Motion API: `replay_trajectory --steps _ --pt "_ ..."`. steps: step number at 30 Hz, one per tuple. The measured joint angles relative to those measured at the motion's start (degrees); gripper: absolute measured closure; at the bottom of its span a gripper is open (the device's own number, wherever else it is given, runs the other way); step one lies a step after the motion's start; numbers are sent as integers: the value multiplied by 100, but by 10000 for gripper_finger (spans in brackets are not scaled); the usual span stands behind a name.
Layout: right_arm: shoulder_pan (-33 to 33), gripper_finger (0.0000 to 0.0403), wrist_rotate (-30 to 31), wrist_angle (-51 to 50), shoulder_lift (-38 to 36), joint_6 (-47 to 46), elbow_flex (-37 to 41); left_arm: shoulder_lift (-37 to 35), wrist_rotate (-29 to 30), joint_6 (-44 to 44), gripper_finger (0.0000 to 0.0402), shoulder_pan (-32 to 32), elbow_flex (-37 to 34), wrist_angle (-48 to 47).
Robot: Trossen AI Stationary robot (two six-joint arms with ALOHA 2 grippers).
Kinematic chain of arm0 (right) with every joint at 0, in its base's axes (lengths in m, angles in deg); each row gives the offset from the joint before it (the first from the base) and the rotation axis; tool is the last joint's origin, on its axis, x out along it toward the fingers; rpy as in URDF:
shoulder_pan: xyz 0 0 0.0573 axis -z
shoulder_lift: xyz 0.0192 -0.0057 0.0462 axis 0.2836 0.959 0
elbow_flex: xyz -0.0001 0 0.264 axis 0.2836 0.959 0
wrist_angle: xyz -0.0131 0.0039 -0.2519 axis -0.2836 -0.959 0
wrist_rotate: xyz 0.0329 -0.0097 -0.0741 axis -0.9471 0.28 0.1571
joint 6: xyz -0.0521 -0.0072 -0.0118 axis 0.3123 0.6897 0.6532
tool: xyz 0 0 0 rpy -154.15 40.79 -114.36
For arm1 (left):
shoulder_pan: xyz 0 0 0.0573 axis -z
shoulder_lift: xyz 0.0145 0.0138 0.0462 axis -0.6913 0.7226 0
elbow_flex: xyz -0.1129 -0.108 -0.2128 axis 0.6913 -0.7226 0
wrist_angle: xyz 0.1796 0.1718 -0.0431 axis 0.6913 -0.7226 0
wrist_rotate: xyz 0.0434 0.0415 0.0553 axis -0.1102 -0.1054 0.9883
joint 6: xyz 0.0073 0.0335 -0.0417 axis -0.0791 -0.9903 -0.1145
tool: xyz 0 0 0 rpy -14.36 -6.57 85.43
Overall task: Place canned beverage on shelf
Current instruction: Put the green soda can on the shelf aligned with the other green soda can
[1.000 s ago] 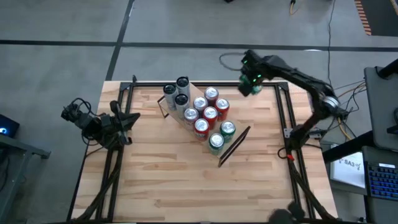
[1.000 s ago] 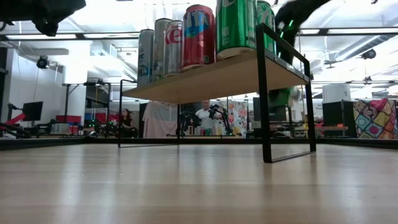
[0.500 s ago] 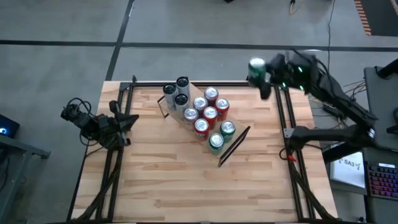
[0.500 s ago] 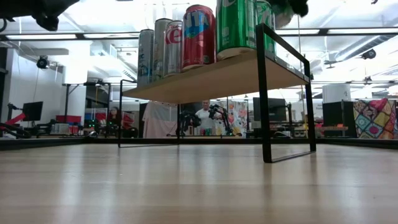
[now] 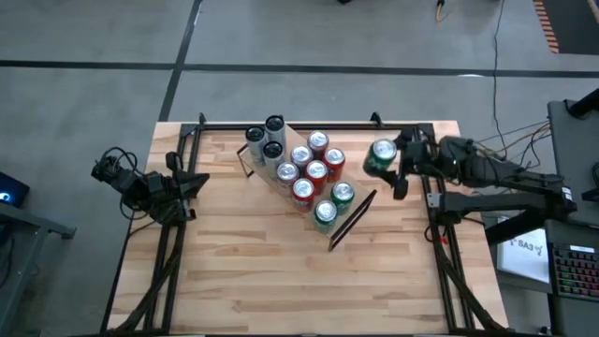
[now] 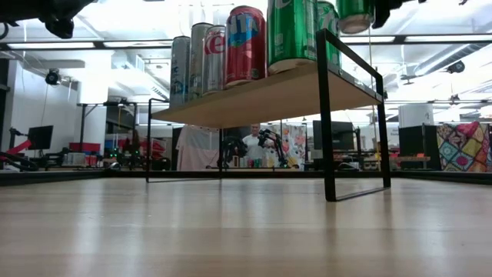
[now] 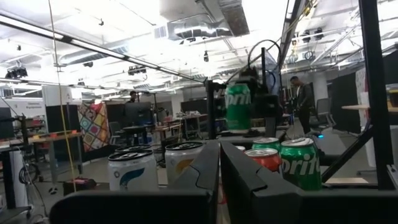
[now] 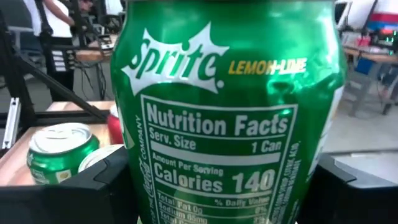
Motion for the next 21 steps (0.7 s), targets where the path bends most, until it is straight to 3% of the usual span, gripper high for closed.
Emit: replay_trajectory --steps 10,21 --pt "-170 117 289 1736 -252 -194 1586 0 -2 5 401 0 0 3" --pt "-194 117 227 2859 -186 -410 2411 0 -2 6 401 -1 0 7"
